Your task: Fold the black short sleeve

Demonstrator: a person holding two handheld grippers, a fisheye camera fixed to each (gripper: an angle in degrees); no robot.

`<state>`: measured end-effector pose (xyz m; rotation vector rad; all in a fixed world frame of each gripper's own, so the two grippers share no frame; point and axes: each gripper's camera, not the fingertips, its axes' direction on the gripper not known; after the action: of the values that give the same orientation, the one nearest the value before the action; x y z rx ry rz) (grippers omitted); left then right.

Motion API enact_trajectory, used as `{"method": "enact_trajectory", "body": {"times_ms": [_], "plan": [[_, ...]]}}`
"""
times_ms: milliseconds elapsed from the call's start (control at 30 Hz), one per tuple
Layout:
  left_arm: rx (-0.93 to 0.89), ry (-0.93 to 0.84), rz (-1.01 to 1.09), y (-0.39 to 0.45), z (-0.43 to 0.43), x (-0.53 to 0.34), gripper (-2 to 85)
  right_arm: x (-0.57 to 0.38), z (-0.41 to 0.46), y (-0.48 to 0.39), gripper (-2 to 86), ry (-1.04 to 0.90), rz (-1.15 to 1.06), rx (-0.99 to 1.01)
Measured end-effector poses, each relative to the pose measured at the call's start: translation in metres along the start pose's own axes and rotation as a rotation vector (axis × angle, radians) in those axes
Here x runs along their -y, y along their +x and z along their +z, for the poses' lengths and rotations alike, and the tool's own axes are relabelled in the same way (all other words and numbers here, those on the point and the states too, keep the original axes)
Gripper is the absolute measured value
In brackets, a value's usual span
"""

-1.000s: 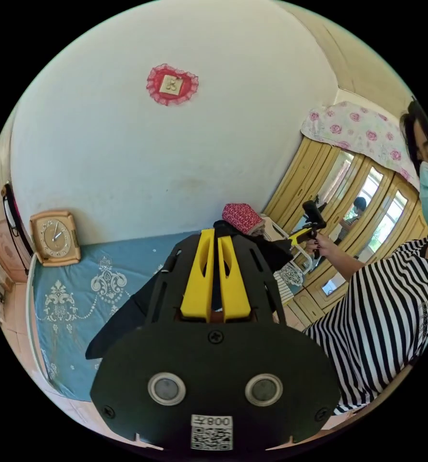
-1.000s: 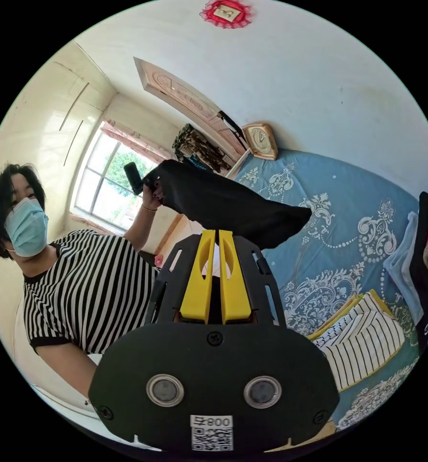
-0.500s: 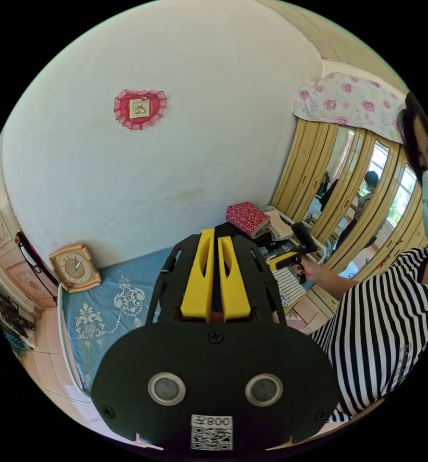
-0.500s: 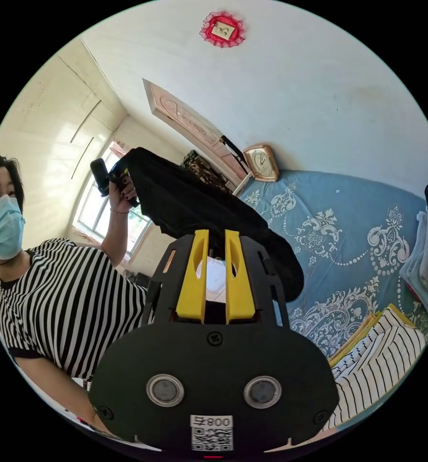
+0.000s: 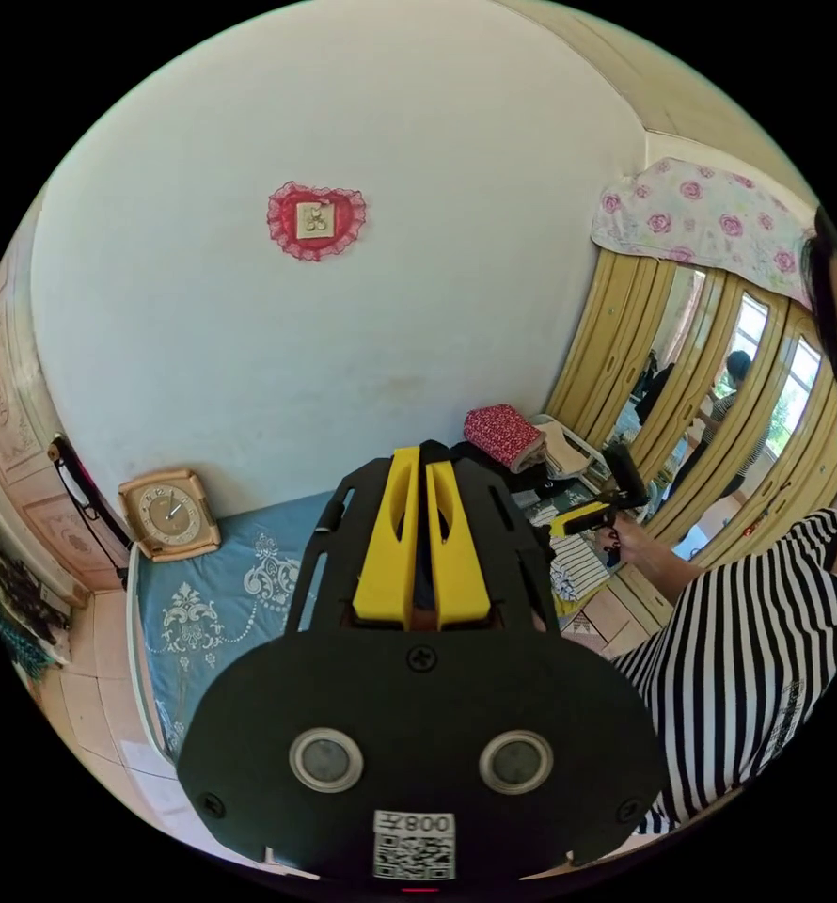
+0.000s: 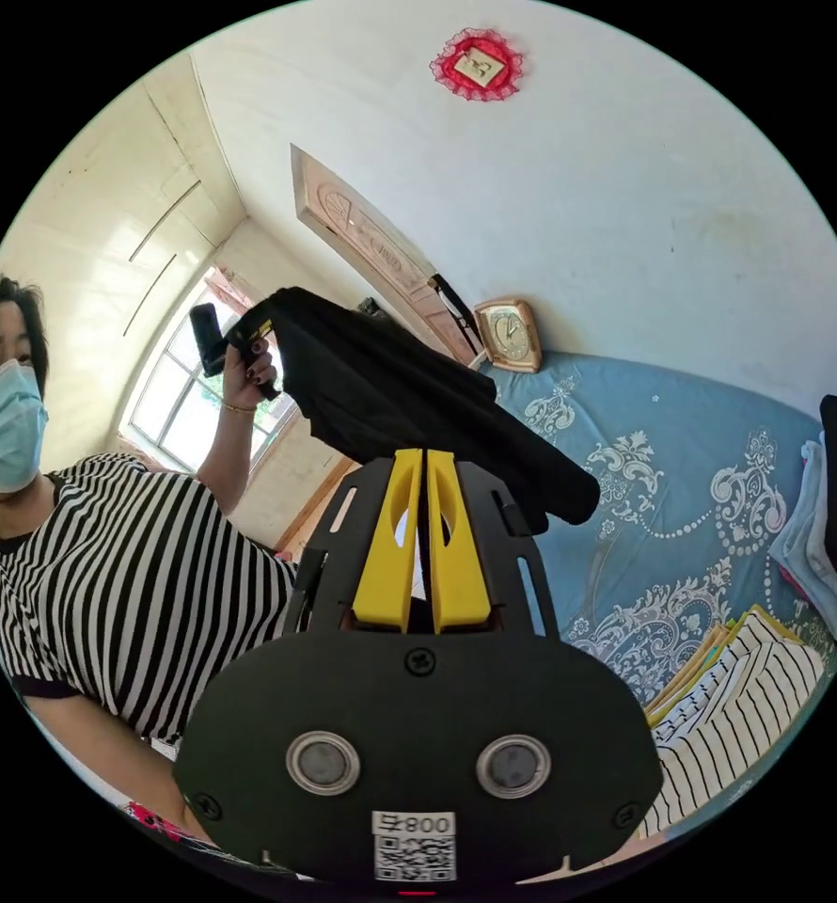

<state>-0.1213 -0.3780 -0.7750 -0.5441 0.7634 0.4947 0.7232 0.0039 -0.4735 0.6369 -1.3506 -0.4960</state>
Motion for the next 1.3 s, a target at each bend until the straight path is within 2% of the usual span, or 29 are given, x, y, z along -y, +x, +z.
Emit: {"method": "enact_trajectory", "body": {"times_ms": [233,500,700,900,1000,1133,1167,1300], "plan": [[-0.048,-0.026,-0.066,-0.072,-0.014,-0.035,0.5,-0.025,-0.040,-0.031,0.5,-0.014,-0.107,0.019],[-0.064,0.026,0.067,-0.124,-0.032,-0.022,0.5,-0.052,-0.083,-0.068,0.5,0.034,-0.237,0.031],[-0.072,0.047,0.147,-0.181,-0.009,0.012,0.6,-0.056,-0.106,-0.060,0.4,0.085,-0.267,-0.079],[-0.125,-0.034,0.073,-0.276,0.092,0.054,1.2,-0.036,-0.102,0.026,0.5,0.043,-0.146,-0.231],[-0.139,-0.125,-0.034,-0.335,0.178,0.075,2.1,-0.012,-0.086,0.107,0.7,-0.043,-0.027,-0.348],[-0.109,-0.332,-0.304,-0.424,0.322,0.084,5.8,0.004,-0.060,0.265,1.3,-0.123,0.303,-0.466],[-0.113,-0.398,-0.370,-0.447,0.358,0.077,6.7,-0.001,-0.056,0.307,1.5,-0.120,0.385,-0.442],[-0.081,-0.509,-0.559,-0.500,0.430,0.035,8.9,-0.043,-0.047,0.402,2.7,-0.103,0.510,-0.441]]}}
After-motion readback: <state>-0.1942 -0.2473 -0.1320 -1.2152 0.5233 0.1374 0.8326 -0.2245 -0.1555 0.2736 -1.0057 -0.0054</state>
